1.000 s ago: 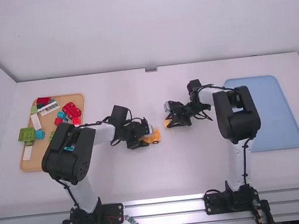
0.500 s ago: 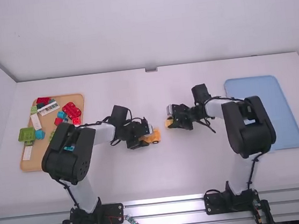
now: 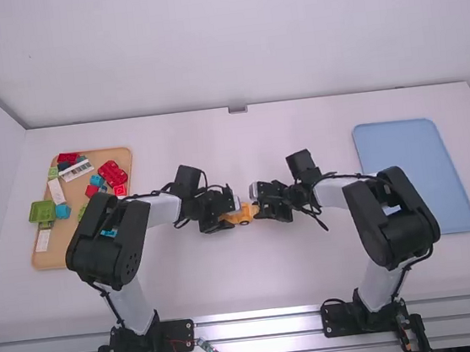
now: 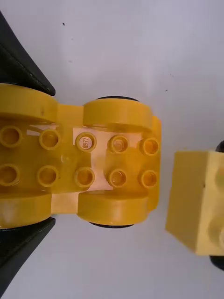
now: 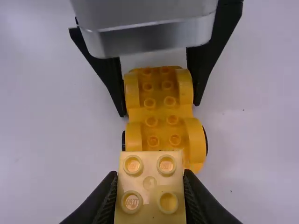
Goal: Assemble lego blocks to make yellow taxi
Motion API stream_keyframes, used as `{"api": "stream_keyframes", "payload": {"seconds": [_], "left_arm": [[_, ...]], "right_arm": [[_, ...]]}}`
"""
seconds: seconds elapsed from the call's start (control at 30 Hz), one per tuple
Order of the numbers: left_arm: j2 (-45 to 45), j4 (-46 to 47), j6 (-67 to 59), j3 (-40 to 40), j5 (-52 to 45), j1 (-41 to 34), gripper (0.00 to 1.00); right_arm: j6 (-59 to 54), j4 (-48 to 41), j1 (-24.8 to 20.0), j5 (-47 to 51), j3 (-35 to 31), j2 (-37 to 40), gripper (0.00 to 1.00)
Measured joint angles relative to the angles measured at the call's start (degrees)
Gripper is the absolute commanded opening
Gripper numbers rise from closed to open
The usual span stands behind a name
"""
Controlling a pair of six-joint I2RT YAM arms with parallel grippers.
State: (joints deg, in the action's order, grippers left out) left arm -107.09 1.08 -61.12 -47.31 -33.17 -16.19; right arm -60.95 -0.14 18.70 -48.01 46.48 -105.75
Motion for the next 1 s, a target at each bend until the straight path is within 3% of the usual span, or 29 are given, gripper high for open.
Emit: {"api": "stream_keyframes", "payload": {"seconds": [0.37,0.67,0.87,1.0], "left_arm": [[0.0,-0.09,-0.42,0.02,-0.42,0.0,0.02],[-0.02,-3.04,-0.42,0.76,-0.44,-1.57,0.02],[-0.04,-3.37,-0.39,0.98,-0.63,-1.88,0.02],[-0.04,-3.37,-0.39,0.98,-0.63,-1.9,0.02]], "right_arm": [[-0.26,2.01,-0.55,-3.54,0.0,0.02,0.0],[4.37,8.87,2.51,-3.08,0.04,-0.39,0.0],[3.43,2.51,1.97,-2.95,1.16,-2.21,0.0],[2.69,2.97,1.9,-2.64,1.68,-2.36,0.0]]}}
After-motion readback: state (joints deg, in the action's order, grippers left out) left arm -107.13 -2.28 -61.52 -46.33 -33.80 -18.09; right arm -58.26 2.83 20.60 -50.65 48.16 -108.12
